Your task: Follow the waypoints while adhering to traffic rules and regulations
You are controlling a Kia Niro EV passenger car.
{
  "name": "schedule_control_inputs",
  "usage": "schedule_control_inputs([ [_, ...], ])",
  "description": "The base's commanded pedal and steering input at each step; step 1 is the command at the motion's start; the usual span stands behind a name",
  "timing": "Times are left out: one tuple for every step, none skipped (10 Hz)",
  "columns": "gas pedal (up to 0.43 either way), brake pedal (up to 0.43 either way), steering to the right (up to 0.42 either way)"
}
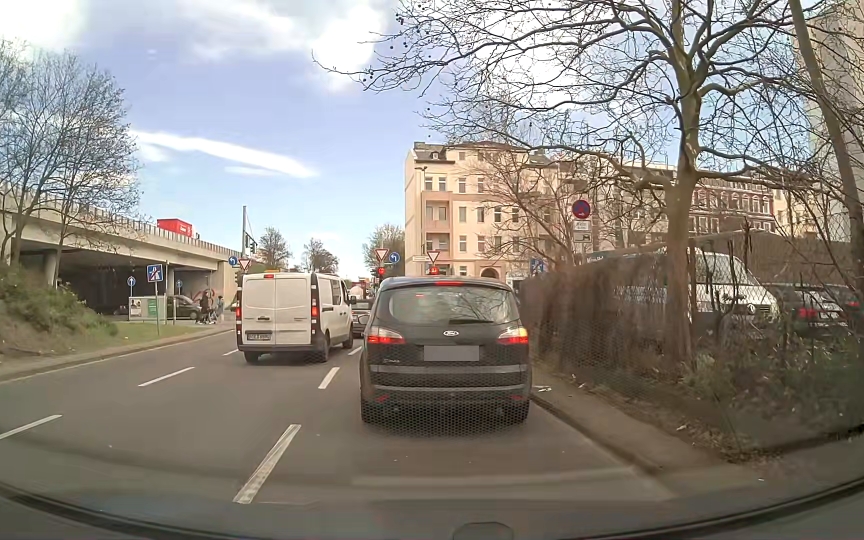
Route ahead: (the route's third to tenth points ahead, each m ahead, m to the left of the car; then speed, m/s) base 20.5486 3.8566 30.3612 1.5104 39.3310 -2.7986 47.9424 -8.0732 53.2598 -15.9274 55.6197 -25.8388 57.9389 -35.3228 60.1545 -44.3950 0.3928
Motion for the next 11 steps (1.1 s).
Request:
schedule_control_inputs([
  [0.000,0.085,-0.023],
  [0.000,0.098,-0.023],
  [0.000,0.098,-0.024],
  [0.000,0.091,-0.024],
  [0.000,0.000,-0.024],
  [0.000,0.000,-0.024],
  [0.000,0.000,-0.023],
  [0.000,0.000,-0.023],
  [0.000,0.000,-0.024],
  [0.000,0.000,-0.023],
  [0.000,0.000,-0.024],
])
